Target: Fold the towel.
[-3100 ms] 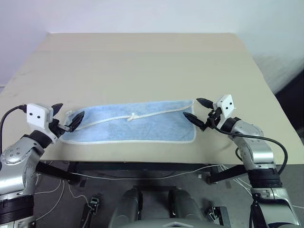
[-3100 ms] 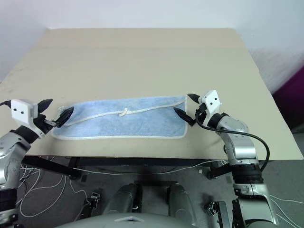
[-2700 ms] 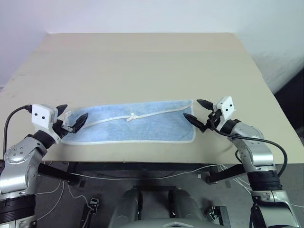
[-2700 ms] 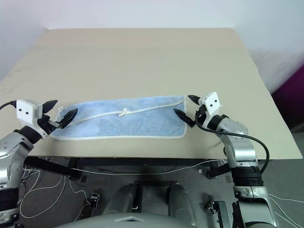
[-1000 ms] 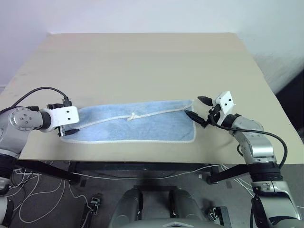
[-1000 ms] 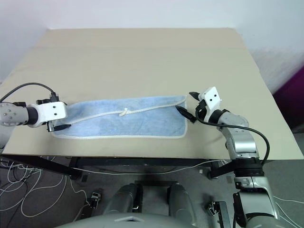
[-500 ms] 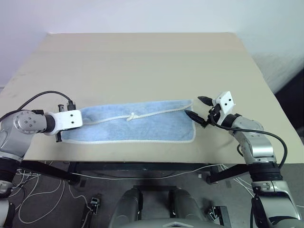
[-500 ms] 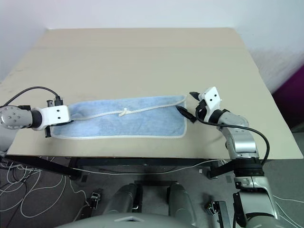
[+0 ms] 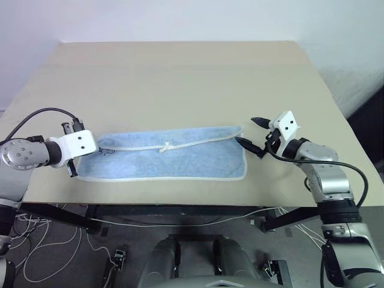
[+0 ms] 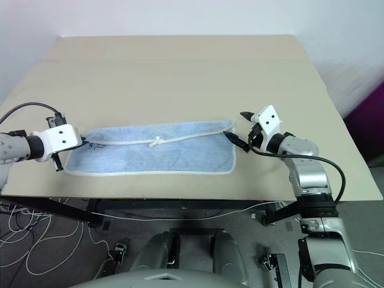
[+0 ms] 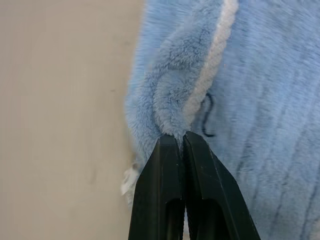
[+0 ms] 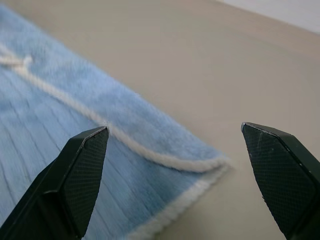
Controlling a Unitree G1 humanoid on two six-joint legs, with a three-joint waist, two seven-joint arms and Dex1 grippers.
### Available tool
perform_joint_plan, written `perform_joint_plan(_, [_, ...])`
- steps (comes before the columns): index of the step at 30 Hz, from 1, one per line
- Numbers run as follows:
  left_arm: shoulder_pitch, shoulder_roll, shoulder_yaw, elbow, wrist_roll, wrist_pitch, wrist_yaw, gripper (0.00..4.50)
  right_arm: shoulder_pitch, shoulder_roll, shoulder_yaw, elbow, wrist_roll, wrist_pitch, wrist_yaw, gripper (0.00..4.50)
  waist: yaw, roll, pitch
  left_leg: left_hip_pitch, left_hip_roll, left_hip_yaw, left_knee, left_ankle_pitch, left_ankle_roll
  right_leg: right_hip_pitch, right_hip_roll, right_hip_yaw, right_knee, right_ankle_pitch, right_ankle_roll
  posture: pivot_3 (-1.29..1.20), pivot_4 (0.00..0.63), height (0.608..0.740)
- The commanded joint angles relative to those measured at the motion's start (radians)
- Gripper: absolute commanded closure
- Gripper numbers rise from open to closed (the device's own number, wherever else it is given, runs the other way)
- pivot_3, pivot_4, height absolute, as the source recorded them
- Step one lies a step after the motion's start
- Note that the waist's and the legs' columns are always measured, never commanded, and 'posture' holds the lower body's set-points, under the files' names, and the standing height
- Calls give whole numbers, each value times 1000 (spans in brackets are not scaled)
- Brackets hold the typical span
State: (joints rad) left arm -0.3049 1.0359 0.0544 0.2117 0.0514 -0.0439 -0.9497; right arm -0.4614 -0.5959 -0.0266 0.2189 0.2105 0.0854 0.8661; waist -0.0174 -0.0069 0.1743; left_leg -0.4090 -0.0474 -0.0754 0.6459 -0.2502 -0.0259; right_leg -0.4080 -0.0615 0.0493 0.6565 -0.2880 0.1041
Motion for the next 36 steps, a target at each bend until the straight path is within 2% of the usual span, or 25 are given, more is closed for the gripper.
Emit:
perform_joint_plan(1, [43,-7,64,-47,-42,25,27,4467,-38,-48,35,-20,-42,-92,71,0,-1,0,0,0,0,0,0,0,0,0,0,0,0,0,0,0,150,740])
perform_joint_plan(5, [65,-26,81,-70,-56,59,53,4467,-67,-50,89,59,-132,-239,70,0,-2,0,0,0,1,0,0,0,0,0,0,0,0,0,0,0,150,740])
perform_joint_plan(14, [77,-40,74,-116,-55,109,83,4467,-216,-49,219,366,-414,-578,-105,0,-2,0,0,0,0,1,0,0,0,0,0,0,0,0,0,0,150,740])
perform_joint_plan(22, [112,-29,90,-147,-53,135,91,4467,-366,-56,314,618,-634,-739,-339,0,-4,0,0,0,0,1,0,0,0,-1,1,1,0,0,0,0,150,740])
perform_joint_plan(26, [124,-26,99,-156,-55,140,93,4467,-407,-53,341,681,-687,-778,-407,0,-3,0,0,0,0,1,0,0,0,-1,1,1,0,0,0,0,150,740])
perform_joint_plan(30, [133,-27,104,-164,-55,144,95,4500,-423,-52,362,711,-712,-808,-429,901,-4,0,0,0,0,1,0,0,0,-1,1,1,0,0,0,0,150,740])
perform_joint_plan(36, [132,-31,106,-163,-51,147,96,4500,-419,-58,372,725,-711,-833,-423,2986,-5,0,0,0,0,1,0,0,0,-1,1,1,0,0,0,0,150,740])
